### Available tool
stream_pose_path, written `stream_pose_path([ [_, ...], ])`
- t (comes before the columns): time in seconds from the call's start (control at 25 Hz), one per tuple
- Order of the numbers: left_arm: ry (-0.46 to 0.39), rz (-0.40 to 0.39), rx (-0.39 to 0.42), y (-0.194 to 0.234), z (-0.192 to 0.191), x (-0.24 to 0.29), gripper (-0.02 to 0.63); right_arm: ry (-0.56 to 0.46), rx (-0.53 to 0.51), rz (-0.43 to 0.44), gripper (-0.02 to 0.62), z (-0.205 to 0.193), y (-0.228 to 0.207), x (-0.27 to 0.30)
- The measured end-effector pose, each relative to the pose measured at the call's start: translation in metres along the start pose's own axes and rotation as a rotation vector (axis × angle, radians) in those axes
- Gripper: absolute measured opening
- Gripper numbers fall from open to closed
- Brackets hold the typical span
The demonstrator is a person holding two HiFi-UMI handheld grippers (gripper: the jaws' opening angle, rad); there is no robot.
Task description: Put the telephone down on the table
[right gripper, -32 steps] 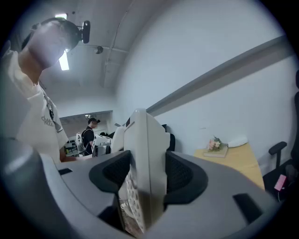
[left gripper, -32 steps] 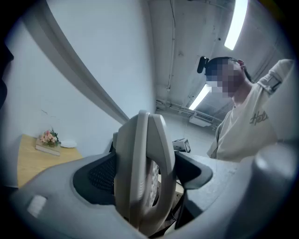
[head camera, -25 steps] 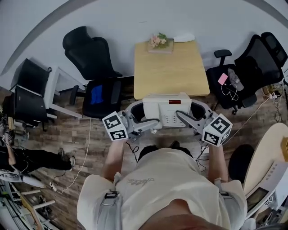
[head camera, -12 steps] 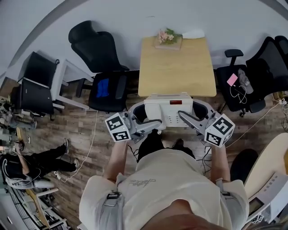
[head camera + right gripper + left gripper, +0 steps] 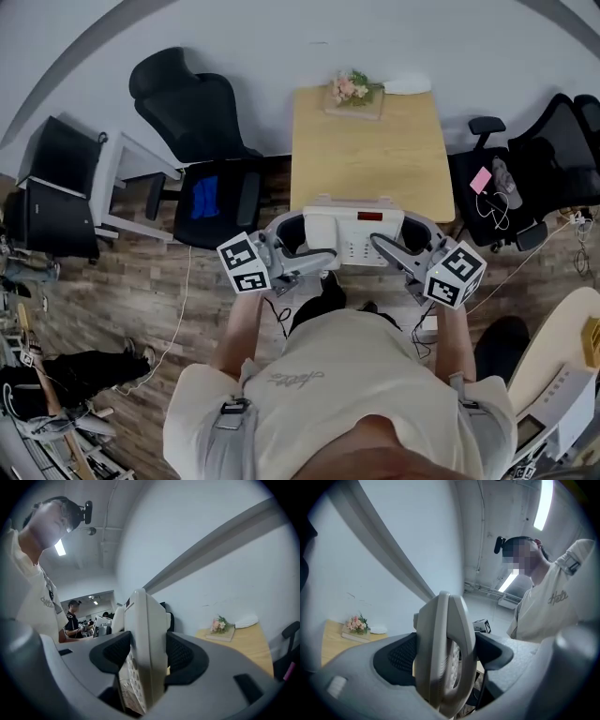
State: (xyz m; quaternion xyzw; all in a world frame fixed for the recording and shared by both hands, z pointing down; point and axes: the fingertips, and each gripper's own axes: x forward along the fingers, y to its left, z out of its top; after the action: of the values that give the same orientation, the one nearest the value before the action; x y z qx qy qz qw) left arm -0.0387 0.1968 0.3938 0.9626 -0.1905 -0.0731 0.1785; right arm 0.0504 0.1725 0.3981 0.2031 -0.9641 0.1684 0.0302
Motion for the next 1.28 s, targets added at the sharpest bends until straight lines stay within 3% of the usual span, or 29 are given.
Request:
stream_pose_path([
  [0.44,-0.030,-0.088,0.035,0.091,0.051,-0.035,0.380,0.015,-0.035,-0.069,0.233,0.036,-0.032,0.093],
  [0.72,-0.012,-0.124,0.000,0.126,0.059,-0.034,0.380,0.019,-0.019,-0.111,0.234,0.042,-0.054,0.116],
  [1.0,0.013,-0.126,-0.037,0.148,0.045,-0.020,0.380,0.033,0.021,-0.119,0.233,0.028,-0.079,0.119],
  [1.28,0.053,-0.053,-0.056,0.197,0.058,0.016,0.380,0.029,0.051,-0.051,0.233,0.045,-0.142,0.134],
])
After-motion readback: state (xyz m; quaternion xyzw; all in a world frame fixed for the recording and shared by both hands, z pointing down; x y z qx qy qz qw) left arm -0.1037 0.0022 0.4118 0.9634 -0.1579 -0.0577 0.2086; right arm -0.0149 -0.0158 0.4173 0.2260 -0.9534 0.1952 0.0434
